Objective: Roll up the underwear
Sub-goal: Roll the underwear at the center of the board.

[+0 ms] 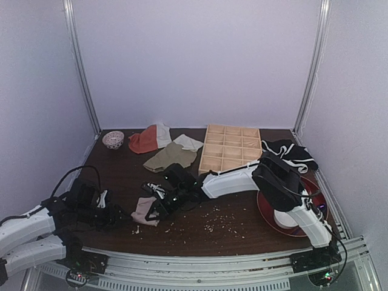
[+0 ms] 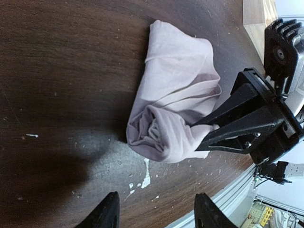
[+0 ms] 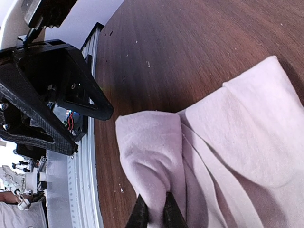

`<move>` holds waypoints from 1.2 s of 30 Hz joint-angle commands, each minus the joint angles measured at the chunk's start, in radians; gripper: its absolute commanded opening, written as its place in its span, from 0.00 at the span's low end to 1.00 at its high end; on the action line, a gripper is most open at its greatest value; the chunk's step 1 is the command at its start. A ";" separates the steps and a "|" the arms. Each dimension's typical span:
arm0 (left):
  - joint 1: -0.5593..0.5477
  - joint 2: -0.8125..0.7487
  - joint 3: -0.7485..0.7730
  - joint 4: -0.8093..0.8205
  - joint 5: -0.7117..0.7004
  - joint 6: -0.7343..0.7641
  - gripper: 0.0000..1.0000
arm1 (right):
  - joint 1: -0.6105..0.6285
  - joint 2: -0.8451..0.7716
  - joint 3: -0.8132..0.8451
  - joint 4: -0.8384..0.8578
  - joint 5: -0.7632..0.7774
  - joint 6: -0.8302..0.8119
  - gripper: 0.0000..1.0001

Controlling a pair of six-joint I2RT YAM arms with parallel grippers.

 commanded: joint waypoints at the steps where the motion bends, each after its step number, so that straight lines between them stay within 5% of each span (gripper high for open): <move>1: 0.007 0.001 0.006 0.026 -0.028 -0.007 0.55 | -0.006 0.035 -0.043 -0.040 -0.024 0.119 0.00; 16: 0.008 0.034 -0.002 0.074 -0.040 -0.008 0.55 | 0.000 -0.008 -0.170 0.049 0.066 0.274 0.00; 36: 0.017 0.309 -0.023 0.421 0.065 0.158 0.53 | -0.003 0.031 -0.125 -0.035 -0.020 0.234 0.00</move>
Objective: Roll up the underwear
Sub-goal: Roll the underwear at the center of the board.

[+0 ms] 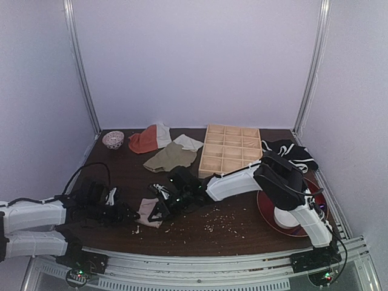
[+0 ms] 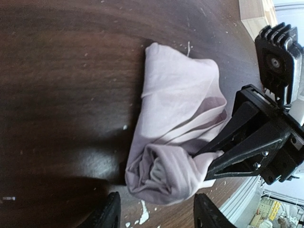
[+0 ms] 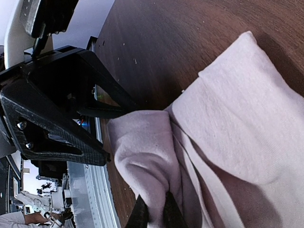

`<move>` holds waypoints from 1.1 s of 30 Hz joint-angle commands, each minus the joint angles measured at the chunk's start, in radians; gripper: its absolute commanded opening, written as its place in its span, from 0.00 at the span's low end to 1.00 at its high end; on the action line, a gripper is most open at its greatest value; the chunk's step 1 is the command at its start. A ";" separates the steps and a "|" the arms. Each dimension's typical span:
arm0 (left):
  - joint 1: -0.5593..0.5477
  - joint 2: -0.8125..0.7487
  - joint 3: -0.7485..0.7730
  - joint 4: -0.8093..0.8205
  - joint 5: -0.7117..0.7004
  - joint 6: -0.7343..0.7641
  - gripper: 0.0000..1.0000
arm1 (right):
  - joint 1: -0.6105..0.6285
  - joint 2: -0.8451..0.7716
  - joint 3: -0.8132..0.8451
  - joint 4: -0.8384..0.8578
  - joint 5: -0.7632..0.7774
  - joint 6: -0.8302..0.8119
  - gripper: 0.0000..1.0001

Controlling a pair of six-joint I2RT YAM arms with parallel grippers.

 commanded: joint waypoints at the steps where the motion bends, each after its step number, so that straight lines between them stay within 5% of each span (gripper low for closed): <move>1: 0.015 0.042 0.002 0.116 0.034 0.091 0.52 | 0.002 0.068 -0.008 -0.159 -0.023 -0.019 0.00; 19: 0.024 0.199 -0.033 0.296 0.186 0.176 0.45 | -0.008 0.087 0.023 -0.224 -0.051 -0.061 0.00; 28: 0.023 0.252 -0.024 0.326 0.202 0.171 0.01 | -0.010 0.089 0.034 -0.261 -0.035 -0.091 0.00; 33: 0.024 0.236 -0.026 0.315 0.190 0.152 0.00 | -0.009 0.082 0.034 -0.263 -0.021 -0.102 0.00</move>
